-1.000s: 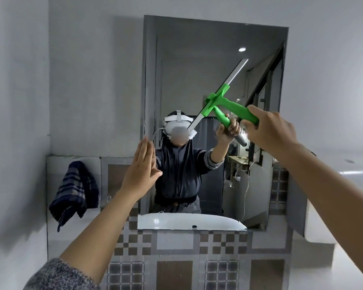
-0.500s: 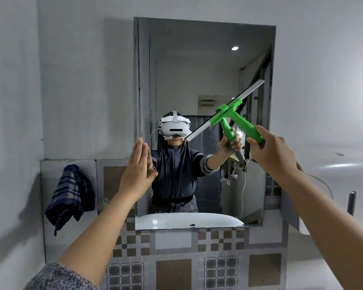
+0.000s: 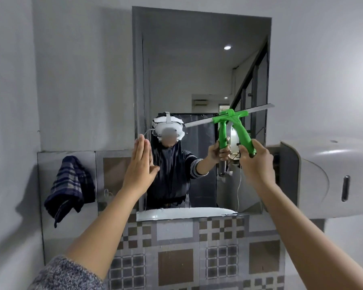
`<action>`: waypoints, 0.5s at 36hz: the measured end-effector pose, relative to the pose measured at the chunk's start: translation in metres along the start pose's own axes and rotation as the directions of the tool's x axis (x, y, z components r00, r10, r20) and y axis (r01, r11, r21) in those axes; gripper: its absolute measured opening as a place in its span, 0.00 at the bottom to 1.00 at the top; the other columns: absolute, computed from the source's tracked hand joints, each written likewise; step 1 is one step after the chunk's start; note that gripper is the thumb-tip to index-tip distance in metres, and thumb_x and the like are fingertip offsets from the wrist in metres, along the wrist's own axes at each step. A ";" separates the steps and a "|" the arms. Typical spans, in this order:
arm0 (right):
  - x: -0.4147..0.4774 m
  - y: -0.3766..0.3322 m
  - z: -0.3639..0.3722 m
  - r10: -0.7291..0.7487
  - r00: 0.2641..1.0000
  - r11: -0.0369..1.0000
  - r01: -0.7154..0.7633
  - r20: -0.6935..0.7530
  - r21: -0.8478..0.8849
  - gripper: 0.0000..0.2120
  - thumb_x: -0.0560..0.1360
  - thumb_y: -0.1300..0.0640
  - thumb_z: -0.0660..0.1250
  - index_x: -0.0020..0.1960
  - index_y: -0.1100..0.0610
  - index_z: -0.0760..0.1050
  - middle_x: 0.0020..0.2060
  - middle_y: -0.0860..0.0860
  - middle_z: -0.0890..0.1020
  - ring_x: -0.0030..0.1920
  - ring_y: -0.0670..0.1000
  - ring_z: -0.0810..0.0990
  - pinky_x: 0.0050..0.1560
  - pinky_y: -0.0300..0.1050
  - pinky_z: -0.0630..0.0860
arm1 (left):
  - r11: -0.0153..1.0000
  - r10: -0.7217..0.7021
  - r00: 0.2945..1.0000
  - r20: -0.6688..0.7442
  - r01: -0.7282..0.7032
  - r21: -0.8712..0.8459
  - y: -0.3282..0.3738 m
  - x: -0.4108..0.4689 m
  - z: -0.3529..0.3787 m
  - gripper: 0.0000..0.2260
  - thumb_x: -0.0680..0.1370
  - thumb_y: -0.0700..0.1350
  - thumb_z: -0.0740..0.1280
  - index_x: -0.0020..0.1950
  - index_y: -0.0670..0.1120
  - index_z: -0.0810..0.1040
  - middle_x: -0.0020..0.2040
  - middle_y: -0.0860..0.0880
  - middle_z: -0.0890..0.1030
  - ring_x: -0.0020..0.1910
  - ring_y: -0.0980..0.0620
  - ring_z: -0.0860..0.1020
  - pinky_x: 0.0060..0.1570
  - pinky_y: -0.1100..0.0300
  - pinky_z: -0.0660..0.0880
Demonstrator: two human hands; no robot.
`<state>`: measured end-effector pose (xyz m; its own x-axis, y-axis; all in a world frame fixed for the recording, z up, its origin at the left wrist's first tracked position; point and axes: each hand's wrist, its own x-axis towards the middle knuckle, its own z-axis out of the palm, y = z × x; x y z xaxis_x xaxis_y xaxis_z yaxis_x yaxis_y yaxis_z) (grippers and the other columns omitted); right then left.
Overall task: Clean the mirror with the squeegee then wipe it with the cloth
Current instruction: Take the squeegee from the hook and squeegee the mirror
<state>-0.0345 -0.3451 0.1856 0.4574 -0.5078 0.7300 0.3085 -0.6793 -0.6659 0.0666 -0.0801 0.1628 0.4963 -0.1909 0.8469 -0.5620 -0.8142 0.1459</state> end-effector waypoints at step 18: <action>-0.040 -0.066 0.067 0.359 0.933 0.798 -0.290 -0.031 0.528 0.09 0.79 0.56 0.58 0.46 0.61 0.71 0.31 0.47 0.72 0.30 0.42 0.70 0.24 0.28 0.66 | 0.997 0.043 0.999 0.009 -0.042 -0.066 0.000 -0.006 0.007 0.38 0.76 0.42 0.66 0.75 0.41 0.42 0.76 0.49 0.37 0.74 0.53 0.37 0.65 0.71 0.38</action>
<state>-0.0173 -0.2450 0.1903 0.5119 -0.7340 0.4462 0.5541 -0.1148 -0.8245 0.0683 -0.0826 0.1538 0.4773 -0.2305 0.8479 -0.6250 -0.7674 0.1433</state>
